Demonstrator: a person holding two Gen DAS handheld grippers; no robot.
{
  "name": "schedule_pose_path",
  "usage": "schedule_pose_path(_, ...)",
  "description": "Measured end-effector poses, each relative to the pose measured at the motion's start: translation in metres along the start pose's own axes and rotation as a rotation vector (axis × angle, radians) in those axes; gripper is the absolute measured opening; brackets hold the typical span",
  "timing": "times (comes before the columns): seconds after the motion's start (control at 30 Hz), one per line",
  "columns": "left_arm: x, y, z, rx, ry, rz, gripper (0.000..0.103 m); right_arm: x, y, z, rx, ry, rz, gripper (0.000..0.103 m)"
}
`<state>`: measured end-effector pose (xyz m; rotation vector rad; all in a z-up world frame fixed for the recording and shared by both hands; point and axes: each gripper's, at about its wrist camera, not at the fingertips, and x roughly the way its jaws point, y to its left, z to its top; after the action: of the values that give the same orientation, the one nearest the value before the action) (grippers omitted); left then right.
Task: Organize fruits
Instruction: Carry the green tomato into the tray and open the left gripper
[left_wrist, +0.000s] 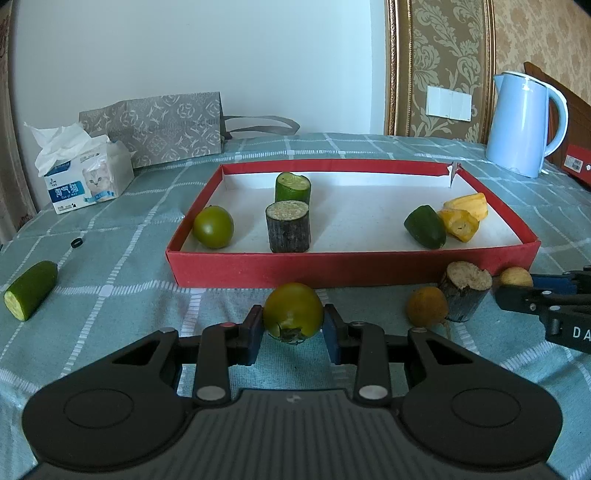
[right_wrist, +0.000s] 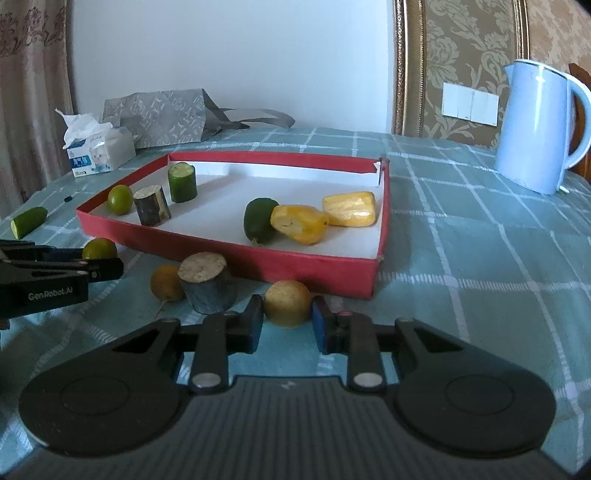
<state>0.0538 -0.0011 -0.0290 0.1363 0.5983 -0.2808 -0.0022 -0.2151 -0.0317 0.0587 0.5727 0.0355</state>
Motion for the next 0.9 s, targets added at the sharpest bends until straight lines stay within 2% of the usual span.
schedule_pose_path(0.1,0.0,0.0,0.0,0.001,0.0,0.0,0.033,-0.005,-0.002,-0.001,0.008,-0.023,-0.008,0.026)
schedule_pose_path(0.5,-0.001,0.0,0.0,0.004,-0.002,0.001,0.033,-0.006,-0.005,-0.003,0.021,-0.017,-0.001,0.026)
schedule_pose_path(0.6,-0.004,0.0,0.0,0.0,-0.025,-0.001,0.033,-0.005,-0.005,-0.002,0.024,-0.011,-0.002,0.026)
schedule_pose_path(0.9,-0.023,0.004,0.012,-0.054,-0.128,-0.067,0.033,-0.005,-0.004,-0.002,0.024,-0.009,0.008,0.026)
